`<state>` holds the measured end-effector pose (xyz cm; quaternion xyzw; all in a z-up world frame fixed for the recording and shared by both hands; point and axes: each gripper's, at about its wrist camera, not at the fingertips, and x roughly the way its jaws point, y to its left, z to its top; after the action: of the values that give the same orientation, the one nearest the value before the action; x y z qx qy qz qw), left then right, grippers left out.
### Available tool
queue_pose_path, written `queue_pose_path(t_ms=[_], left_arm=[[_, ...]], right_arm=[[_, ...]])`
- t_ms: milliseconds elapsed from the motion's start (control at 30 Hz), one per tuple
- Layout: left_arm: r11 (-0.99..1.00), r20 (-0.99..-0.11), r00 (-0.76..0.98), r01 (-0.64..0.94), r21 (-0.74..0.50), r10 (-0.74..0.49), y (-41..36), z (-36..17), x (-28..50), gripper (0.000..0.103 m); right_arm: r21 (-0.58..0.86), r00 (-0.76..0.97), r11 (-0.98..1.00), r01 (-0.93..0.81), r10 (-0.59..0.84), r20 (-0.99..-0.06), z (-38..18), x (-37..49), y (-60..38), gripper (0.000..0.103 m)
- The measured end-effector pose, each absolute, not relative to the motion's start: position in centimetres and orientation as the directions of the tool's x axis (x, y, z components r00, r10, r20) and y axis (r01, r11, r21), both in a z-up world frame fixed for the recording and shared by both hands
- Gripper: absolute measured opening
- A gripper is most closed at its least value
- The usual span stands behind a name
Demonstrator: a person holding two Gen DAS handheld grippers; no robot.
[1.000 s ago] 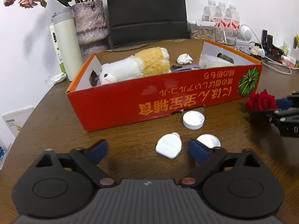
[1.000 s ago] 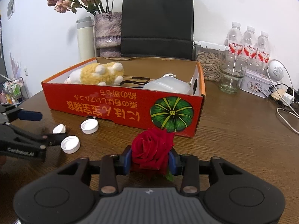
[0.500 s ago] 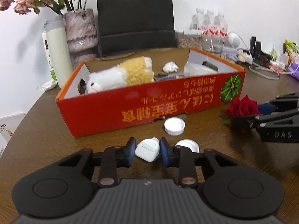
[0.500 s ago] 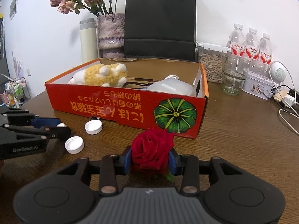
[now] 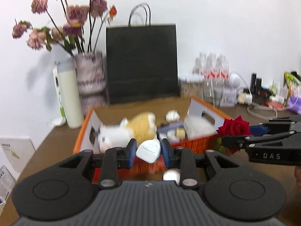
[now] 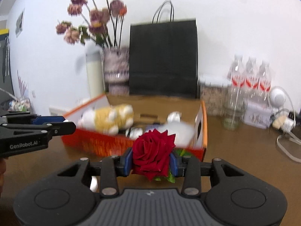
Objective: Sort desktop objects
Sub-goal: 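Carry the red rose and white plug into the box and open both grippers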
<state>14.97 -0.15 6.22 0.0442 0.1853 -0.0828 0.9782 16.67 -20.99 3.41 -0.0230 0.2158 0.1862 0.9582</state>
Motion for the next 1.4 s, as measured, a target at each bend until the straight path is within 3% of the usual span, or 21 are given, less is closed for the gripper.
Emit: queue_pose_path(t_ms=[467,700,967,1400], left_arm=[[0.993,-0.301,0.946,0.114,-0.035,-0.119,-0.4,8.9,20.4,0.029],[0.997,-0.308,0.948,0.067,-0.034,-0.075,-0.2,8.4,25.0,0.029],[1.000,-0.376,0.926,0.028,0.002,-0.025,0.0,6.0,29.7,0.029],[1.000,-0.400,0.916,-0.005,0.011,0.009,0.8,4.4,30.8,0.029]], right_arm=[[0.103,0.900,0.955,-0.278,0.296,-0.321,6.9,22.4,-20.2,0.038],[0.124,0.883,0.954,-0.273,0.300,-0.360,5.7,27.0,-18.7,0.038],[0.063,0.851,0.956,-0.286,0.283,-0.443,2.6,30.8,-16.4,0.038],[0.010,0.839,0.955,-0.297,0.266,-0.475,0.9,31.2,-15.6,0.038]])
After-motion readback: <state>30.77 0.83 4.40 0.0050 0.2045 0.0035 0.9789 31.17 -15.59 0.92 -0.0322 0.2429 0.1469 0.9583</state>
